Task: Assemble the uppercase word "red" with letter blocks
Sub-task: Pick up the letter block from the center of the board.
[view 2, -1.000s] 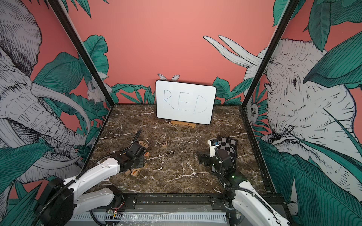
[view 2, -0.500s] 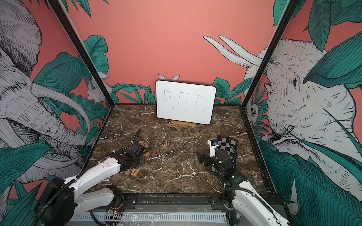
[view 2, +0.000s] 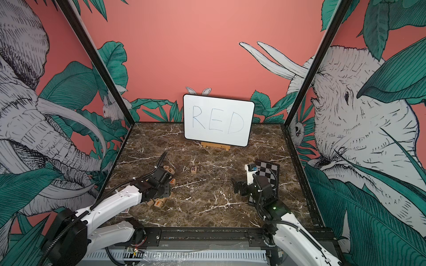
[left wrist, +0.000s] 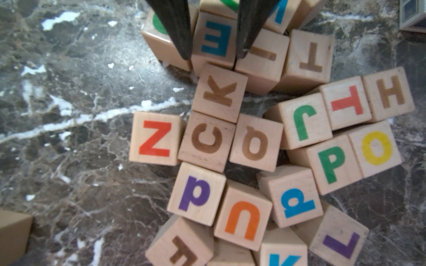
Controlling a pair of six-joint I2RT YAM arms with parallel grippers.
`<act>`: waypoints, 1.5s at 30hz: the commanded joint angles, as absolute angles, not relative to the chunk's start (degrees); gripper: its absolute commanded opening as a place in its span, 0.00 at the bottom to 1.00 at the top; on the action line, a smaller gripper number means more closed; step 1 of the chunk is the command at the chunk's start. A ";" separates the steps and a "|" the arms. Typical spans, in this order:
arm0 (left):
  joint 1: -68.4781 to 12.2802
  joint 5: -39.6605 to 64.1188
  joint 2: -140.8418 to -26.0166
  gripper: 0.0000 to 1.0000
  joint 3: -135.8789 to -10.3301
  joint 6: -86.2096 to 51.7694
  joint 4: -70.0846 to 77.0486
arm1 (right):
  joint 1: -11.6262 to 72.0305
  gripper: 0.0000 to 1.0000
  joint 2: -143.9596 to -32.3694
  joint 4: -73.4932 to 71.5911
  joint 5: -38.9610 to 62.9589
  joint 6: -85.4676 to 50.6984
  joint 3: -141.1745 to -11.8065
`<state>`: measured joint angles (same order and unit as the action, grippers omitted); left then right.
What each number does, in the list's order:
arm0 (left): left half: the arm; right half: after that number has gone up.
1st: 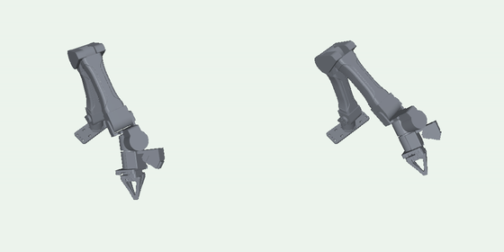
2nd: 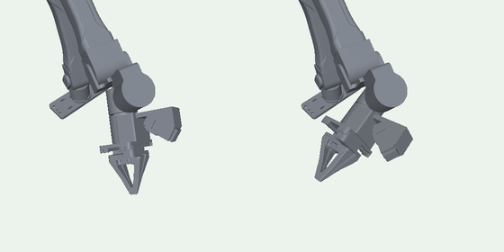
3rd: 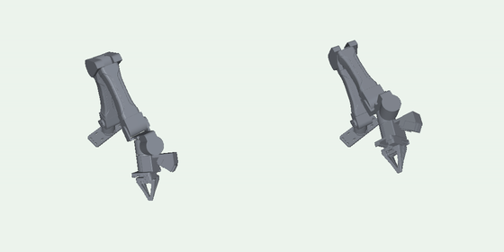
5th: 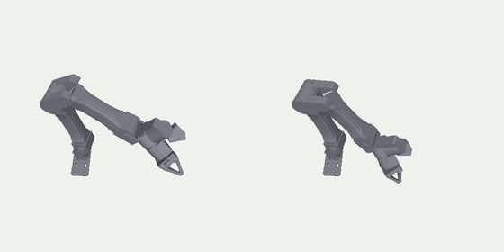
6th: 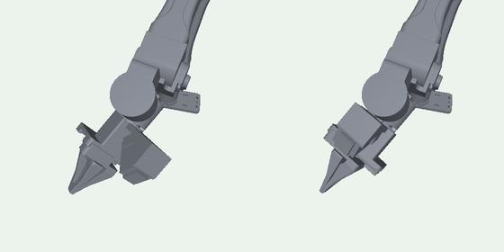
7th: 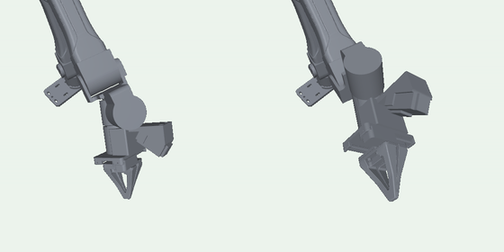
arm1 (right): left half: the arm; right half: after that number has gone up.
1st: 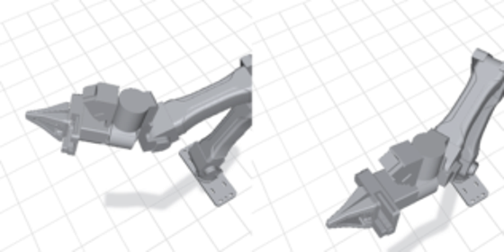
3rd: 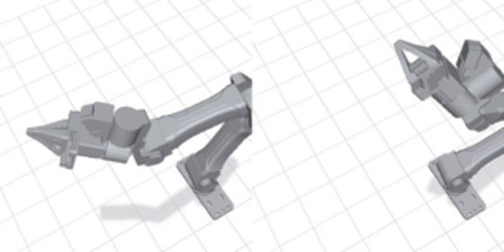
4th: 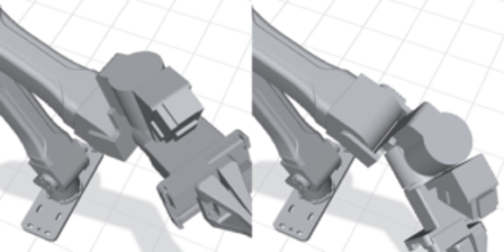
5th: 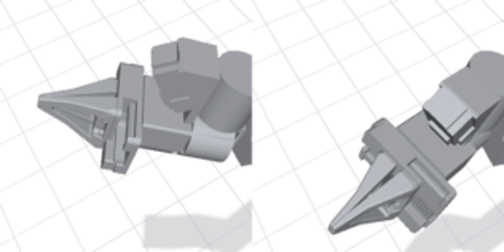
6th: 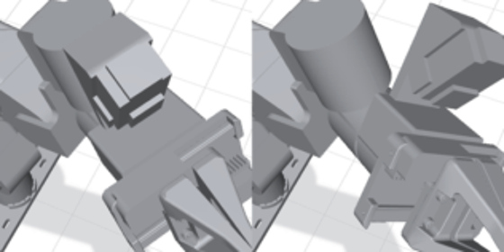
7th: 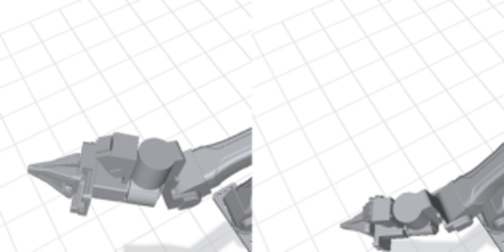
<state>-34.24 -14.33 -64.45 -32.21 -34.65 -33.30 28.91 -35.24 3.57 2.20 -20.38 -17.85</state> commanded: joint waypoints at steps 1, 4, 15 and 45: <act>-34.10 -14.94 -63.98 0.35 -31.65 -34.63 -35.93 | 29.30 0.97 -34.89 1.49 2.05 -20.78 -18.11; -34.10 -15.88 -64.38 0.35 -31.63 -34.93 -36.30 | 29.30 0.97 -34.98 1.51 2.11 -20.77 -18.11; -34.11 -17.40 -64.58 0.35 -31.99 -36.27 -36.77 | 29.27 0.97 -34.98 1.46 2.11 -20.79 -18.13; -34.10 -15.47 -69.11 0.35 -31.52 -36.22 -33.14 | 29.29 0.97 -34.89 1.49 2.90 -20.83 -18.22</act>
<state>-34.24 -16.14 -68.29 -32.21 -35.38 -32.73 28.91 -35.24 3.57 2.44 -20.38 -17.85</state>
